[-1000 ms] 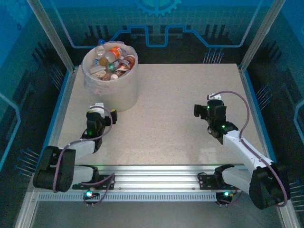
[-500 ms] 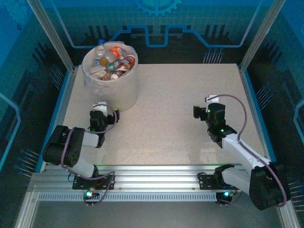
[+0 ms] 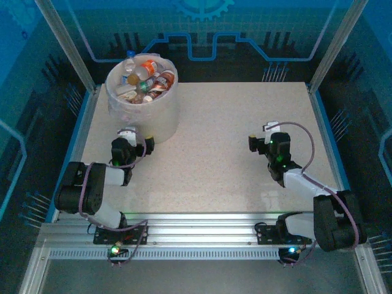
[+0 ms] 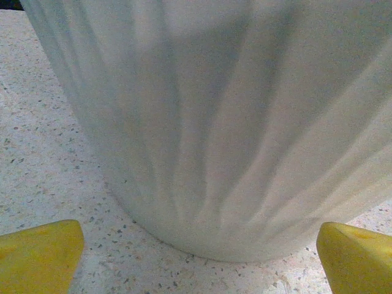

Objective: Put the plastic bottles in the bin

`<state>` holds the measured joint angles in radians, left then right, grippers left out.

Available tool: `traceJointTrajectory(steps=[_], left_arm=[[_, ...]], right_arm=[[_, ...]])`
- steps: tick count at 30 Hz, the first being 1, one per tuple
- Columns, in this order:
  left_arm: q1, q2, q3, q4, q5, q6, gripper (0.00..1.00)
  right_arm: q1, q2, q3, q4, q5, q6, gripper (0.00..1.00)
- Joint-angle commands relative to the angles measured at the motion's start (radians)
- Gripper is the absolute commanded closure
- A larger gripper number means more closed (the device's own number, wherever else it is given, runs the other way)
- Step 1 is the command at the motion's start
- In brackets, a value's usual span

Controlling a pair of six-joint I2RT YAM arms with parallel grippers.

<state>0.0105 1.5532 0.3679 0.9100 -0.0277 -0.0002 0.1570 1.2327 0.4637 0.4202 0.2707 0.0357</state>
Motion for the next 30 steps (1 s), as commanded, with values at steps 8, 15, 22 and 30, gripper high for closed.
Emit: traceJointTrajectory(steps=[8, 15, 22, 30], left_arm=[[0.01, -0.003, 0.018, 0.0, 0.03, -0.006, 0.01], [-0.002, -0.002, 0.018, -0.001, 0.009, 0.005, 0.01], [-0.003, -0.002, 0.019, 0.0, 0.009, 0.007, 0.01], [-0.003, -0.004, 0.019, 0.0, 0.009, 0.005, 0.01]], right_arm=[[-0.125, 0.005, -0.074, 0.191, -0.145, 0.001, 0.0], [-0.134, 0.099, -0.093, 0.304, -0.217, -0.003, 0.0], [-0.134, 0.181, -0.063, 0.322, -0.302, -0.037, 0.0], [-0.134, 0.255, -0.057, 0.367, -0.345, -0.052, 0.0]])
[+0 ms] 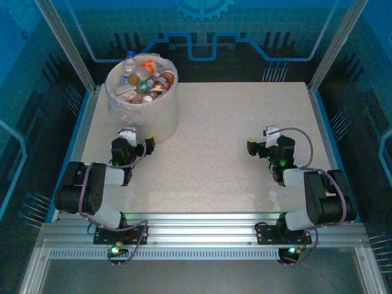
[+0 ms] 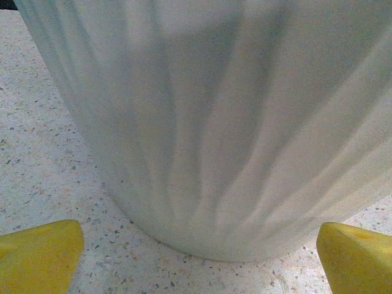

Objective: Put the plastic bottles in the bin

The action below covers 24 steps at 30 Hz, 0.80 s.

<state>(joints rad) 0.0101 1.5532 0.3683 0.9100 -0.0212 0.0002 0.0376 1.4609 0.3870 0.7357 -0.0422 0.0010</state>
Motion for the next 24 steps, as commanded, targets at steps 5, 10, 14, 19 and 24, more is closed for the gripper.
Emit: traceJointTrajectory(steps=[5, 10, 14, 19, 24], left_arm=[[-0.002, -0.003, 0.018, 0.0, 0.003, 0.004, 0.01], [-0.002, -0.002, 0.018, 0.001, 0.003, 0.004, 0.01], [-0.002, -0.002, 0.018, -0.001, 0.003, 0.004, 0.01], [-0.002, -0.002, 0.018, 0.0, 0.004, 0.005, 0.01], [-0.002, -0.002, 0.018, 0.0, 0.003, 0.005, 0.01]], right_arm=[[-0.015, 0.044, 0.038, 0.033, -0.015, -0.011, 0.0], [-0.008, 0.044, 0.041, 0.025, 0.021, -0.006, 0.0], [-0.01, 0.043, 0.039, 0.027, 0.015, -0.006, 0.0], [0.0, 0.044, 0.044, 0.021, 0.037, -0.01, 0.0], [0.002, 0.044, 0.044, 0.021, 0.041, -0.011, 0.0]])
